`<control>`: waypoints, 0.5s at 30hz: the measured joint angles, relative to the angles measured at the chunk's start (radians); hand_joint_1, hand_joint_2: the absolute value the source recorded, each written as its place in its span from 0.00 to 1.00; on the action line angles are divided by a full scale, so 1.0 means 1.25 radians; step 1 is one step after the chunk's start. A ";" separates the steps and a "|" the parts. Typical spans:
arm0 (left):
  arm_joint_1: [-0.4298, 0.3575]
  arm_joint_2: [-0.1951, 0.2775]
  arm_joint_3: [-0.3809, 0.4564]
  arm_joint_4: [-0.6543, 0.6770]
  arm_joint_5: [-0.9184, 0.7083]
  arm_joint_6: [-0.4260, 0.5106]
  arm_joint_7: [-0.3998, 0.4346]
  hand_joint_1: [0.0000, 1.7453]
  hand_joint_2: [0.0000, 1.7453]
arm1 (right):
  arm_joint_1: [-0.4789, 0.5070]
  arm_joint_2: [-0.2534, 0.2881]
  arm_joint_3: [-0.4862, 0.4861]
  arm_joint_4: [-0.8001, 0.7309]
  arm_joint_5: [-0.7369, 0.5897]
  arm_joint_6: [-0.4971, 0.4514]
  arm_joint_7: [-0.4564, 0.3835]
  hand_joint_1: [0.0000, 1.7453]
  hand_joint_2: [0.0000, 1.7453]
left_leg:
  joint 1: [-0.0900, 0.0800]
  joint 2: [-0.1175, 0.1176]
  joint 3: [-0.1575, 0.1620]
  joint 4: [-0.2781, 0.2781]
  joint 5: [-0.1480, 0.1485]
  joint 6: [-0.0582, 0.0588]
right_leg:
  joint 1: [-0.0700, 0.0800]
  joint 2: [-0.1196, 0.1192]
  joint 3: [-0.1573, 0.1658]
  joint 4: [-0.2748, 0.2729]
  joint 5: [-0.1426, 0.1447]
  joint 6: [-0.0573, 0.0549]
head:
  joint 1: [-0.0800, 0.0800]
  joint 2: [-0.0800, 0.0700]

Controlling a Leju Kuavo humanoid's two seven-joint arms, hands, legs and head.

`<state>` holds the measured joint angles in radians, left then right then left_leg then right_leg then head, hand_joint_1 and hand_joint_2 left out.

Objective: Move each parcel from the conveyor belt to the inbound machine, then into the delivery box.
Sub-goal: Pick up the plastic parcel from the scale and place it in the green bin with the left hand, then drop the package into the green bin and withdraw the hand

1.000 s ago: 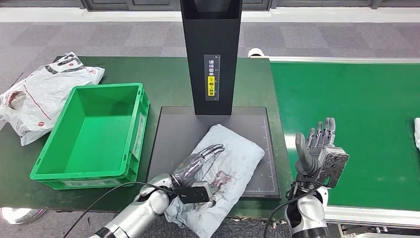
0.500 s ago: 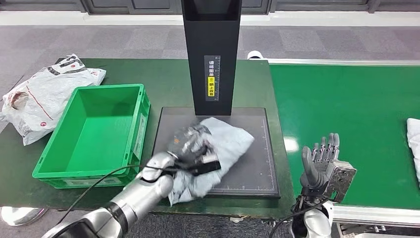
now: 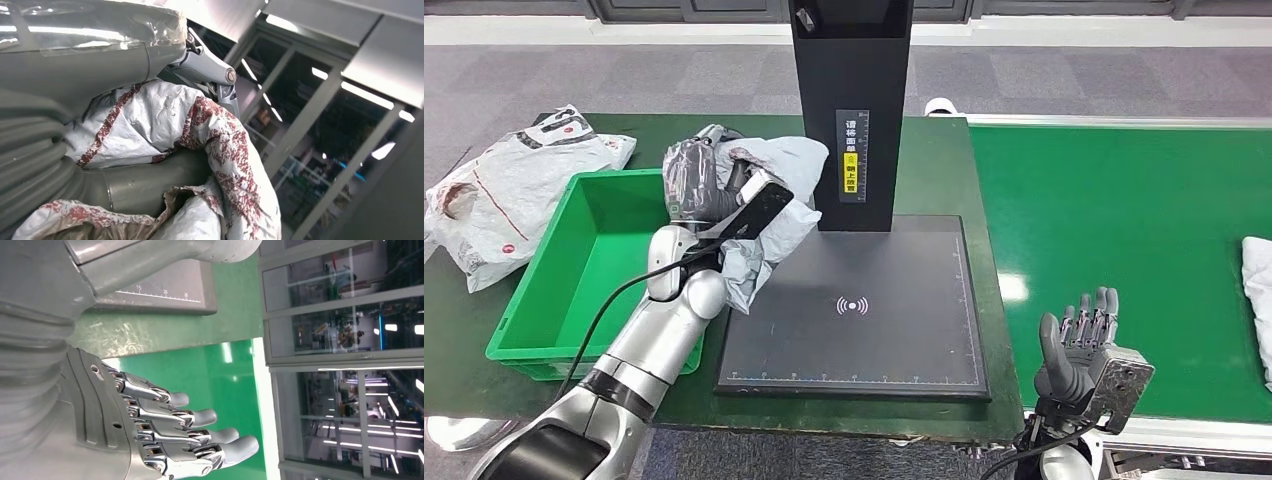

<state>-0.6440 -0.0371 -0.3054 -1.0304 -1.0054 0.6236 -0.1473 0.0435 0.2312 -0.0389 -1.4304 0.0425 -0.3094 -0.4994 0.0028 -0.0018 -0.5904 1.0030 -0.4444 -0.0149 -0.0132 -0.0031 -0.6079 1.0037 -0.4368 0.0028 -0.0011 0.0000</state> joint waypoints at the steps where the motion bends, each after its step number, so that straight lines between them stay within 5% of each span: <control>1: 0.001 0.001 0.005 -0.006 0.001 0.003 0.000 1.00 1.00 | 0.000 0.000 0.000 0.000 0.000 0.000 0.000 0.00 1.00 | 0.000 0.000 0.000 0.000 0.000 0.000 | 0.000 0.000 0.000 0.000 0.000 0.000 | 0.000 0.000; 5: 0.020 0.009 0.045 -0.045 -0.013 0.043 0.009 1.00 1.00 | 0.001 0.000 0.000 0.000 -0.001 0.000 0.000 0.00 1.00 | 0.000 0.001 0.000 0.000 0.000 0.000 | 0.000 0.001 0.000 0.000 0.000 0.000 | 0.000 0.000; 11: 0.075 0.025 0.216 -0.105 -0.305 0.056 0.100 1.00 1.00 | 0.003 0.002 0.000 0.001 -0.007 -0.013 0.000 0.00 1.00 | 0.000 0.002 0.000 0.000 -0.001 -0.001 | 0.000 0.003 -0.002 0.000 -0.001 -0.001 | 0.000 0.000; 15: 0.070 0.054 0.257 -0.033 -0.429 -0.066 0.233 1.00 1.00 | 0.003 0.002 0.000 0.001 -0.015 -0.010 0.005 0.00 1.00 | 0.000 0.002 0.000 0.000 -0.001 -0.001 | 0.001 0.001 -0.002 0.000 -0.001 -0.001 | 0.000 0.000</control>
<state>-0.5561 0.0305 0.0153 -1.0722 -1.5415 0.5415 0.1436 0.0468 0.2335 -0.0389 -1.4290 0.0244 -0.3222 -0.4925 0.0032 0.0005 -0.5909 1.0026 -0.4454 -0.0162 -0.0118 -0.0015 -0.6104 1.0039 -0.4384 0.0011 -0.0010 0.0000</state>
